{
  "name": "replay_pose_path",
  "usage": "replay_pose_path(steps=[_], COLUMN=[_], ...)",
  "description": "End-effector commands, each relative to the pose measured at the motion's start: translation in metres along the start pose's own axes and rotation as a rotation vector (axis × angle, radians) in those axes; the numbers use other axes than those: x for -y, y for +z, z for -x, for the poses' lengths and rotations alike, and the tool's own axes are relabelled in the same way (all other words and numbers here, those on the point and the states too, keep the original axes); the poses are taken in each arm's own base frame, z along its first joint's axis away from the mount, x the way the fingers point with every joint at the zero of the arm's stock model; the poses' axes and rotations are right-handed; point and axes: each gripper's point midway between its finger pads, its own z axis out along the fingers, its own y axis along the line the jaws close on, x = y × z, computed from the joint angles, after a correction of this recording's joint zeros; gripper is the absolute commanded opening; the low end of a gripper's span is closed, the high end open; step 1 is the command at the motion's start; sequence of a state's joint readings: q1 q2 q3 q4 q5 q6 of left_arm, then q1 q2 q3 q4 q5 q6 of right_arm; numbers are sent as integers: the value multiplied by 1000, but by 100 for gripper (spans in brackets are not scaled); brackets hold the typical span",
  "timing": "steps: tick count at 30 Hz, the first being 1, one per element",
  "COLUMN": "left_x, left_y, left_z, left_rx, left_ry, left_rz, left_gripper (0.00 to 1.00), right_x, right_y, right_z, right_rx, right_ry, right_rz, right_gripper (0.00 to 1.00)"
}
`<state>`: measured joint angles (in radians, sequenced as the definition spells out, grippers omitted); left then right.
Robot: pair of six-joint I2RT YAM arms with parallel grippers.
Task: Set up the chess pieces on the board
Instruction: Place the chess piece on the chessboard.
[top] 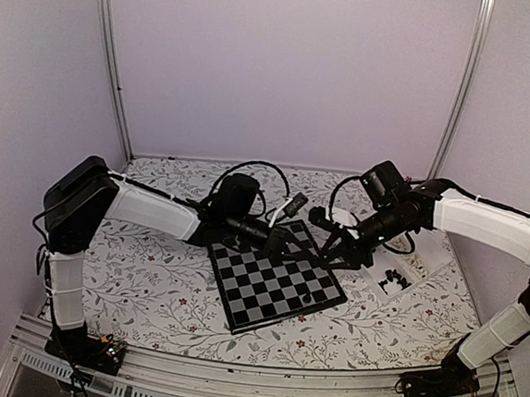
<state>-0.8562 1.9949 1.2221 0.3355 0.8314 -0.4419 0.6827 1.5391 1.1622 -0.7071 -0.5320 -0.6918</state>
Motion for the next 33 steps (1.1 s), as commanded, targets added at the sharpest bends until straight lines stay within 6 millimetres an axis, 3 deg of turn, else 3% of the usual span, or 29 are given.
replay_pose_path(steps=[1,4,7,14,19,27,30,33], left_x=[13,17,23,20,21,25,26,25], left_y=[-31,-46,-58,-64,-61,-51,-49,-49], left_z=[50,73,94,113,118,121,121,121], left_rx=[190,324,451,581,597,584,581,580], left_ry=[11,-19,-28,-84,-95,-93,-93,-96], left_rz=[-58,-88,-123,-166,-179,-197,-202,-202], left_gripper=[12,12,11,11,11,12,12,12], right_x=[20,42,52,65,60,56,56,56], right_y=[-61,-102,-121,-111,-95,-85,-83,-84], right_z=[46,61,79,99,108,114,114,114], right_rx=[250,413,521,607,592,590,590,594], right_ry=[8,61,102,228,226,234,235,235], right_rz=[-16,-17,11,150,182,212,217,223], right_gripper=[43,45,46,49,51,52,47,36])
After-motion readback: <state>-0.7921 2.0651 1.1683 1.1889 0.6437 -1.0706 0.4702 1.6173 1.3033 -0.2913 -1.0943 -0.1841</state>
